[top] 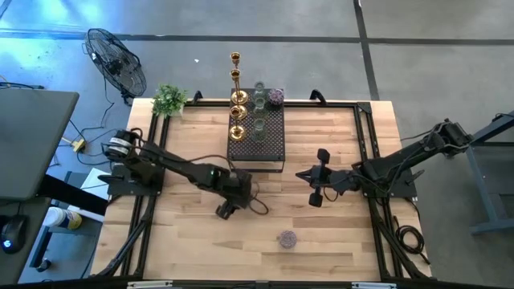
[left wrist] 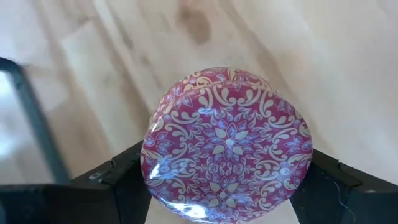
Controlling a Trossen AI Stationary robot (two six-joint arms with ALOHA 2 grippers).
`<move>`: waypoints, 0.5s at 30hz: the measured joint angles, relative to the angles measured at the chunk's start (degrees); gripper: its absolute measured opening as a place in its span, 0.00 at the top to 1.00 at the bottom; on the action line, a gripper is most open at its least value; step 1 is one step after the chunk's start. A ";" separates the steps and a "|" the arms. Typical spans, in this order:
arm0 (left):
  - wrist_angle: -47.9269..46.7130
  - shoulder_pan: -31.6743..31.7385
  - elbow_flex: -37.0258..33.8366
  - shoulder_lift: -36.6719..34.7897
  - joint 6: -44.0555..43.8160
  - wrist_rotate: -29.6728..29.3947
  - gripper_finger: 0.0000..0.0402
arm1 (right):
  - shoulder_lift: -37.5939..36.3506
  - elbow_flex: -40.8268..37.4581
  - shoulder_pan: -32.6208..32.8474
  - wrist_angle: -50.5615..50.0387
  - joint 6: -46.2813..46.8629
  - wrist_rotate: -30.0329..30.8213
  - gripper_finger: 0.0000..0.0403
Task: Pick & Place candle stick holders
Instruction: Put the pink and white candle on the shelf aligned with the black and red candle
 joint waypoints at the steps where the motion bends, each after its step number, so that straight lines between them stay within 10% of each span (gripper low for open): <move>1: 0.22 -0.68 0.00 0.44 -1.41 -0.57 0.29 | -0.01 0.00 -0.11 0.02 0.61 -0.39 1.00; 15: 8.46 -1.31 6.31 9.10 -29.44 -5.72 0.29 | 0.03 0.04 -0.30 0.03 7.19 -1.31 1.00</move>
